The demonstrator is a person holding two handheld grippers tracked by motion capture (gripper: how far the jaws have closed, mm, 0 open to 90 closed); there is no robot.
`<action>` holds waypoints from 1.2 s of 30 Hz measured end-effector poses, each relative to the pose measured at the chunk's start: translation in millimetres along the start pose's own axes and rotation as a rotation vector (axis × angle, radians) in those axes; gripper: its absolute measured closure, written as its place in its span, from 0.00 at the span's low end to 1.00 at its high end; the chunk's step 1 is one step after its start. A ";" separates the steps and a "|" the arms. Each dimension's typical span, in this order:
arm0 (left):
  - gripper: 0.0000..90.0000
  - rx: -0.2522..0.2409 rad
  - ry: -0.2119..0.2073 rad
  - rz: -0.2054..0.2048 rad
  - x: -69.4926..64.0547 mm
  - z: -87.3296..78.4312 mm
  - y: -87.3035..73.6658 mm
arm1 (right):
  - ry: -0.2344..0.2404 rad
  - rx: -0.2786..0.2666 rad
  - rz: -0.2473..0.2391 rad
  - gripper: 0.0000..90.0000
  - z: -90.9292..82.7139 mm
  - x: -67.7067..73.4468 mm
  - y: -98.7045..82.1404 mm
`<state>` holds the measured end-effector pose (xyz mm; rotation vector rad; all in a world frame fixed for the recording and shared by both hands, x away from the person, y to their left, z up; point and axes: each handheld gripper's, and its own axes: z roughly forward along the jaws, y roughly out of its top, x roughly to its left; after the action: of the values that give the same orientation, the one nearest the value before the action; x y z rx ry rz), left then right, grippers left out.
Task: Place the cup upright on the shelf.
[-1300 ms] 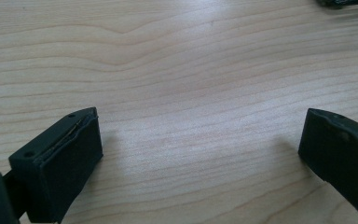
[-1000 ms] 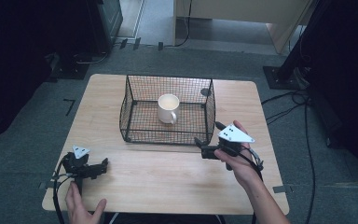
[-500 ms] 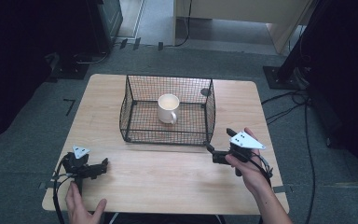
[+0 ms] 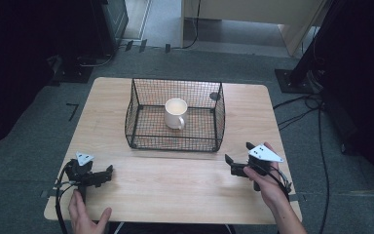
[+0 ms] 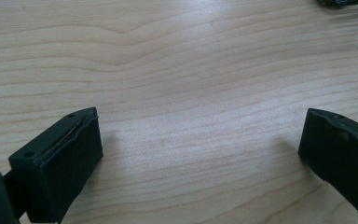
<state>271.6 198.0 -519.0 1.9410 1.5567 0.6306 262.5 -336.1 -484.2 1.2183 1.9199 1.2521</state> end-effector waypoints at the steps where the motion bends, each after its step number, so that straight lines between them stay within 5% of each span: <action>1: 0.00 0.000 0.000 0.000 0.0 0.0 0.0 | -0.005 0.004 0.004 0.06 -0.2 -1.5 -2.3; 25: 0.00 0.000 0.000 0.000 0.0 0.0 0.0 | -0.102 0.083 0.031 0.06 -16.3 -30.1 -42.1; 36: 0.00 0.000 0.000 0.000 0.0 0.0 0.0 | -0.137 0.169 0.049 0.04 -25.6 -42.5 -51.3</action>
<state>271.6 198.0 -519.0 1.9407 1.5570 0.6305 240.8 -393.0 -521.4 1.4062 1.9367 1.0177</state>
